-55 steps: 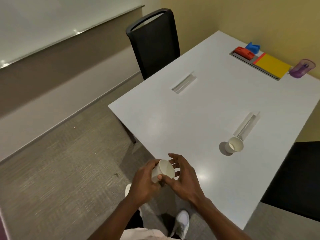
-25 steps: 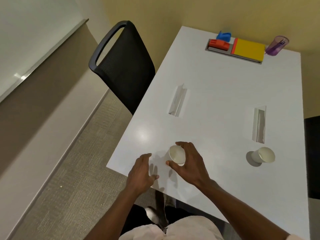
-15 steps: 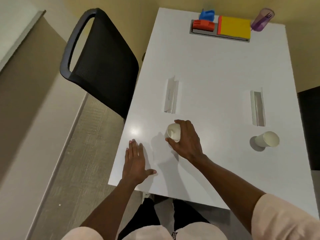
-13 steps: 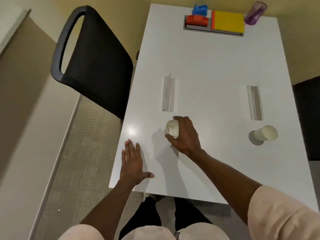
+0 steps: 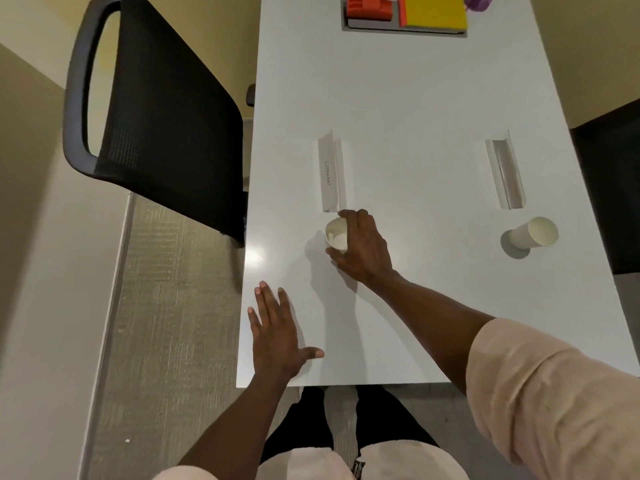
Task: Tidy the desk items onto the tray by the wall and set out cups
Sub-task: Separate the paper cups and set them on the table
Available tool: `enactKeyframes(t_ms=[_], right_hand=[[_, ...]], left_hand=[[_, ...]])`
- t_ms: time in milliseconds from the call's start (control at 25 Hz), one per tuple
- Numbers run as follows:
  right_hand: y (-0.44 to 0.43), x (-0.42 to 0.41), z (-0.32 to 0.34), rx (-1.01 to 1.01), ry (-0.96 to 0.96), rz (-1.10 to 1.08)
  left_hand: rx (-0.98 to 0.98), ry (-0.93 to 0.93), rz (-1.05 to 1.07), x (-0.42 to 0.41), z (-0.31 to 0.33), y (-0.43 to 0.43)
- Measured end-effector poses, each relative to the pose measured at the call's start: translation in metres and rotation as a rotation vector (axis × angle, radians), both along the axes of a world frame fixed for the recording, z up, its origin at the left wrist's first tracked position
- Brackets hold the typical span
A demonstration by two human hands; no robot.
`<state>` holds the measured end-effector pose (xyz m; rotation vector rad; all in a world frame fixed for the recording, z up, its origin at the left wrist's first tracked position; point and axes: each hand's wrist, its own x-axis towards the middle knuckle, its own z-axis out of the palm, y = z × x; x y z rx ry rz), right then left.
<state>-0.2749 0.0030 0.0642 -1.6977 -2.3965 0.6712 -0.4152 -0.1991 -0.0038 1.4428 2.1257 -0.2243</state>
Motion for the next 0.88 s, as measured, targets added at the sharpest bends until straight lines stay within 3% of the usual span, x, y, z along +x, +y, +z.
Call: enactKeyframes(t_ms=[880], right_hand=[[0.012,-0.012,-0.009,-0.020,-0.025,-0.040]], left_hand=[[-0.127,0.120,-0.035,0.010,0.021,0.013]])
